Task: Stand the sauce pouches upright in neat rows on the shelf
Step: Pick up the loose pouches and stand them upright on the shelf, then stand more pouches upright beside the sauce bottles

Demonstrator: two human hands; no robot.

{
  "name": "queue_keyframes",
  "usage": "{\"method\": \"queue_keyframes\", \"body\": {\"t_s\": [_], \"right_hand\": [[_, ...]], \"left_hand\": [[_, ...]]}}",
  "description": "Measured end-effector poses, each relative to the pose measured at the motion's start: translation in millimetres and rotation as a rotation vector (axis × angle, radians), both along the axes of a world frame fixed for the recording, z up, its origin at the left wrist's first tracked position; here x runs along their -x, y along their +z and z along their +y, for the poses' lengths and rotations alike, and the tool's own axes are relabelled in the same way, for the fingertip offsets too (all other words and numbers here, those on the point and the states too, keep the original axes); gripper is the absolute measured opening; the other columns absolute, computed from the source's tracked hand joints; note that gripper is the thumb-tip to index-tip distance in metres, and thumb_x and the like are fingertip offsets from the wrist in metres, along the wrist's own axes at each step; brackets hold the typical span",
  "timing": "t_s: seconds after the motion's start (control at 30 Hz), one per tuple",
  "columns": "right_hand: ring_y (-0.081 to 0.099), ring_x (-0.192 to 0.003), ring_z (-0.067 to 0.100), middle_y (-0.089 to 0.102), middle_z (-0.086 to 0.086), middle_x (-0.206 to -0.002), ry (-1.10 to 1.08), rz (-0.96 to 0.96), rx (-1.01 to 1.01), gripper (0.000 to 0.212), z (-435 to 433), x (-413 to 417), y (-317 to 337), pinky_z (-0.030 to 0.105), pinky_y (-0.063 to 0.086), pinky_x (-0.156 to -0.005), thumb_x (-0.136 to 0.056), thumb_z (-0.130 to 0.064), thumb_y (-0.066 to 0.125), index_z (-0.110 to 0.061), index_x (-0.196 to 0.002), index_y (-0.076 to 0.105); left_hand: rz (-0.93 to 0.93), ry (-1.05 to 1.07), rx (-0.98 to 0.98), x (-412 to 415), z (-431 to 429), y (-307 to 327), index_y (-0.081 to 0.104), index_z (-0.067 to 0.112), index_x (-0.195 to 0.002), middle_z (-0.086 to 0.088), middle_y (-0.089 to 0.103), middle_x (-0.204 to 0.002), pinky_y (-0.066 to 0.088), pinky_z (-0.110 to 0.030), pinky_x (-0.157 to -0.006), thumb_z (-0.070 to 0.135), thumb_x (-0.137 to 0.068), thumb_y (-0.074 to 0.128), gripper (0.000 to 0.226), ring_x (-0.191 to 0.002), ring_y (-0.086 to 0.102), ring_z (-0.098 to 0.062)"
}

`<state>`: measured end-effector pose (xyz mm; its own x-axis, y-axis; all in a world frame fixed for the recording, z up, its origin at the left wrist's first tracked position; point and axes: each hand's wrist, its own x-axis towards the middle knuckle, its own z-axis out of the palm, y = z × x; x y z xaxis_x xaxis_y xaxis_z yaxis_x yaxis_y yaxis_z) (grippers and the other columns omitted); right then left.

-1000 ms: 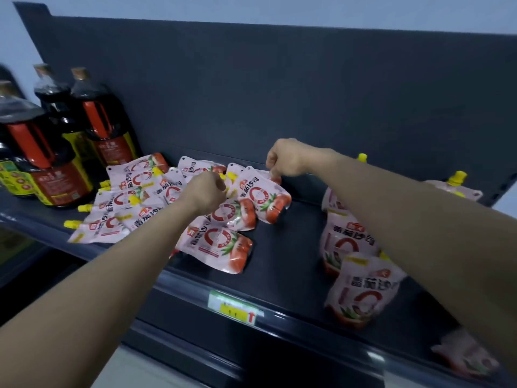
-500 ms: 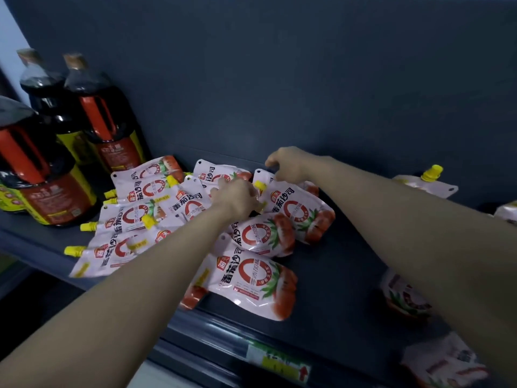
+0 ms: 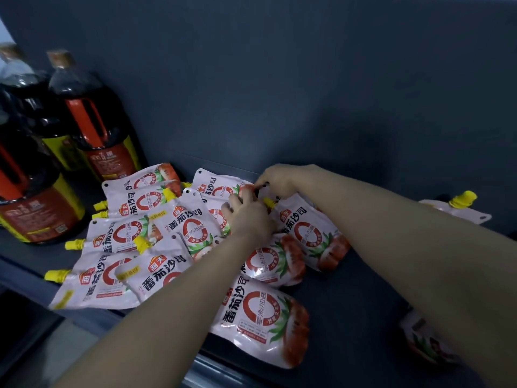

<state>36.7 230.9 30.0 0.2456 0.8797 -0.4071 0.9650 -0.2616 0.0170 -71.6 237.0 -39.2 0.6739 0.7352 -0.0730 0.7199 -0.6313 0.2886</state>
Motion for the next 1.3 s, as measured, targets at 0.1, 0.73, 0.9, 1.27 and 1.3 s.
{"method": "queue_keyframes", "body": {"t_s": [0.1,0.73,0.9,1.27,1.3], "right_hand": [[0.061,-0.089,0.024,0.066,0.007,-0.096,-0.014,0.013,-0.054,0.029,8.3,-1.1,-6.7,0.034,0.053,-0.073,-0.084,-0.004,0.060,-0.014,-0.109,0.070],[0.053,-0.070,0.029,0.054,0.012,-0.080,-0.232,-0.268,-0.272,0.014,-126.0,-32.8,69.7,0.030,0.041,-0.061,-0.084,-0.013,0.059,-0.009,-0.071,0.055],[0.053,-0.069,0.028,0.049,0.006,-0.068,-0.296,-0.212,-0.280,0.034,-151.1,-32.2,67.8,0.031,0.041,-0.061,-0.091,-0.031,0.056,-0.010,-0.065,0.052],[0.063,-0.094,0.036,0.065,0.014,-0.108,-0.341,-0.179,-0.374,0.024,-173.6,-22.6,88.5,0.036,0.052,-0.077,-0.087,-0.006,0.047,-0.010,-0.099,0.068],[0.063,-0.094,0.035,0.065,0.014,-0.108,-0.339,-0.186,-0.388,0.024,-175.1,-20.7,89.9,0.036,0.052,-0.077,-0.087,-0.006,0.047,-0.010,-0.098,0.068]], "left_hand": [[-0.034,0.014,0.009,-1.4,1.1,-2.7,0.067,0.015,-0.109,-0.007,0.025,-0.144,0.019,-0.046,-0.110,0.045,-0.082,0.058,0.041,-0.124,0.026,-0.035],[-0.584,-0.301,0.272,-1.8,-49.9,66.6,0.052,0.006,-0.074,0.006,0.044,-0.061,0.032,-0.012,-0.047,-0.002,-0.082,0.055,0.012,-0.058,0.039,-0.010],[-0.587,-0.294,0.253,-2.3,-59.0,65.6,0.052,0.004,-0.074,0.000,0.050,-0.066,0.040,-0.028,-0.058,0.000,-0.083,0.055,0.011,-0.063,0.045,-0.015],[-0.645,-0.205,0.312,-14.6,-78.6,65.4,0.042,0.023,-0.058,-0.002,0.056,-0.070,0.053,-0.048,-0.073,0.004,-0.080,0.058,0.033,-0.072,0.053,-0.025],[-0.652,-0.192,0.324,-15.0,-80.7,66.3,0.043,0.023,-0.059,-0.003,0.057,-0.071,0.054,-0.049,-0.074,0.005,-0.080,0.058,0.032,-0.073,0.054,-0.026]]}}
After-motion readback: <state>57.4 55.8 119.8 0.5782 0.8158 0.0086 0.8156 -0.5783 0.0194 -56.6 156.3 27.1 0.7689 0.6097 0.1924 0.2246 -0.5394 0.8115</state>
